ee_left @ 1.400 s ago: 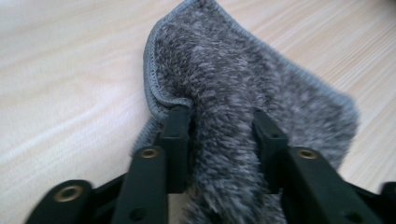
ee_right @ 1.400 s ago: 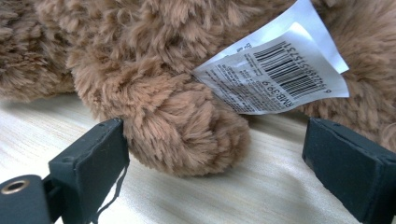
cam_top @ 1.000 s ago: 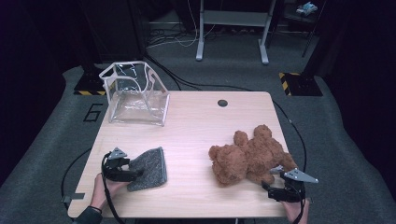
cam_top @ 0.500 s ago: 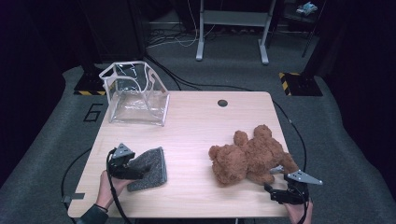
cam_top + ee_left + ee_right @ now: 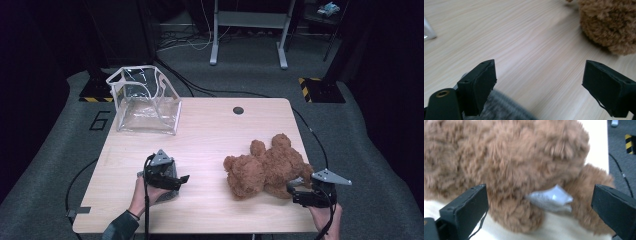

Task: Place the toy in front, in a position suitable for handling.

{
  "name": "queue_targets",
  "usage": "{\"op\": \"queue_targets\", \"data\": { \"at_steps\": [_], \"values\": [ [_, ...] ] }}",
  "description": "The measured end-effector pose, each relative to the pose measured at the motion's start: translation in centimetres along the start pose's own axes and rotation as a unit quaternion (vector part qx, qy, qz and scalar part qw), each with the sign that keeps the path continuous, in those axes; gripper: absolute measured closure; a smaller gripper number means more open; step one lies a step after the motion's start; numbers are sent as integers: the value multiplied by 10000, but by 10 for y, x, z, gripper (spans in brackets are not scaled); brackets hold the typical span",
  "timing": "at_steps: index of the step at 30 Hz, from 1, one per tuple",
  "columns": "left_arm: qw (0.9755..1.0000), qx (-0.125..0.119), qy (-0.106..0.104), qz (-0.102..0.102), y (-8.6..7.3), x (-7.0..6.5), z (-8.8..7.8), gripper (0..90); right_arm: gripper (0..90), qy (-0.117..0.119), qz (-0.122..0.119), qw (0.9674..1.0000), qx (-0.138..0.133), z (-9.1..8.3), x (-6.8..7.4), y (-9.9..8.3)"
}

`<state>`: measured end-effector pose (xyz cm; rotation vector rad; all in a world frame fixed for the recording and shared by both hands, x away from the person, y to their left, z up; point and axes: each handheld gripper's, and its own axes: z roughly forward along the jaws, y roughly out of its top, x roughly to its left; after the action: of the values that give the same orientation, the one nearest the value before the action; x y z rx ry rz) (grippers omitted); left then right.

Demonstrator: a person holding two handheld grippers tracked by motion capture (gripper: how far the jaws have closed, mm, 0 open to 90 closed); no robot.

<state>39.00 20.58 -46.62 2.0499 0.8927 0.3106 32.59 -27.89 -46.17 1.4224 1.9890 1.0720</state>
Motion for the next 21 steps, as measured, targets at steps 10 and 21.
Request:
{"op": "queue_targets", "data": {
  "at_steps": [10, 21],
  "values": [
    [9988, -29, -480, 110, 32, -21, 37, 143, 54, -85, -113, 9999, 16, 8, -3, 40],
    [9969, -116, -740, 221, 65, -41, 59, 156, 183, -143, -108, 9998, 26, 15, -2, 68]
  ]
}}
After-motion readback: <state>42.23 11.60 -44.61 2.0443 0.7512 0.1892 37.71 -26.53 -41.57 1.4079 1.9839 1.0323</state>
